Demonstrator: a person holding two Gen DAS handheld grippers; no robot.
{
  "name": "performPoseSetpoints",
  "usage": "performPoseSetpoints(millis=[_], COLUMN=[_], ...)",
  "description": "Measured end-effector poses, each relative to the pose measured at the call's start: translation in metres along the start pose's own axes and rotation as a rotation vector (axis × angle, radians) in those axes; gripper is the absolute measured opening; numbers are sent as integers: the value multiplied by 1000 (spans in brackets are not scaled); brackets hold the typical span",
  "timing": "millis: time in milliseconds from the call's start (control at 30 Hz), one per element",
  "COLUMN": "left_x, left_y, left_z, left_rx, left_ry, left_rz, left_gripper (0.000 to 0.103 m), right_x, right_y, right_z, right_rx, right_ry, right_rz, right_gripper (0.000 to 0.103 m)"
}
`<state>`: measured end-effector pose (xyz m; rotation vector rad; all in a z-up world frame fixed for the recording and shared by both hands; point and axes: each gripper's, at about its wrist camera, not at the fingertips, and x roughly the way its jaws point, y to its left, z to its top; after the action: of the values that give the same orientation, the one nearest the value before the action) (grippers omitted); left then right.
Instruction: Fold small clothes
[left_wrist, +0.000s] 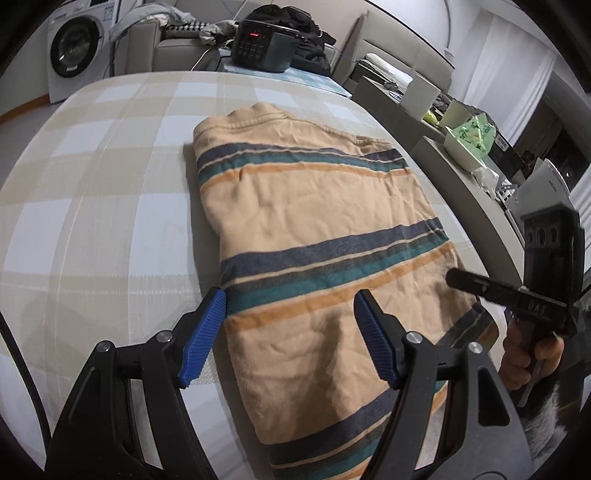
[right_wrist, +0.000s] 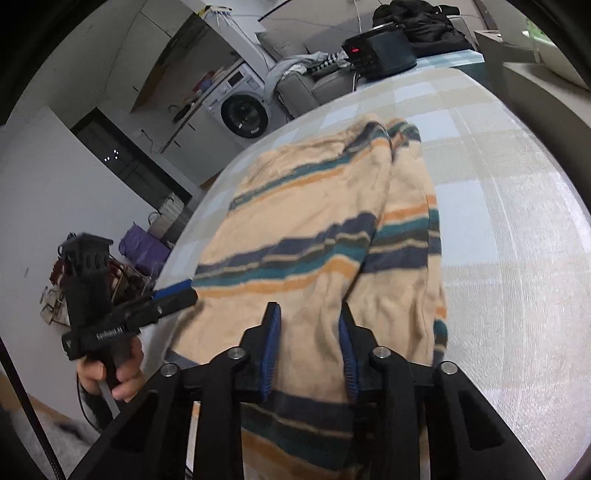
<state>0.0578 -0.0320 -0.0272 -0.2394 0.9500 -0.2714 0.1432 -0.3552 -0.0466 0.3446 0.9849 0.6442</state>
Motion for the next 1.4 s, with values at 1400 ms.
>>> performPoseSetpoints(millis=[1400], left_x=[6], left_y=[19], left_z=[0], left_rx=[-38], left_ry=[34], left_rz=[43], left_gripper=[69], right_x=[-14], right_y=[-5], right_z=[-12], right_rx=[-10], right_ry=[-94], right_rz=[-360], right_gripper=[8])
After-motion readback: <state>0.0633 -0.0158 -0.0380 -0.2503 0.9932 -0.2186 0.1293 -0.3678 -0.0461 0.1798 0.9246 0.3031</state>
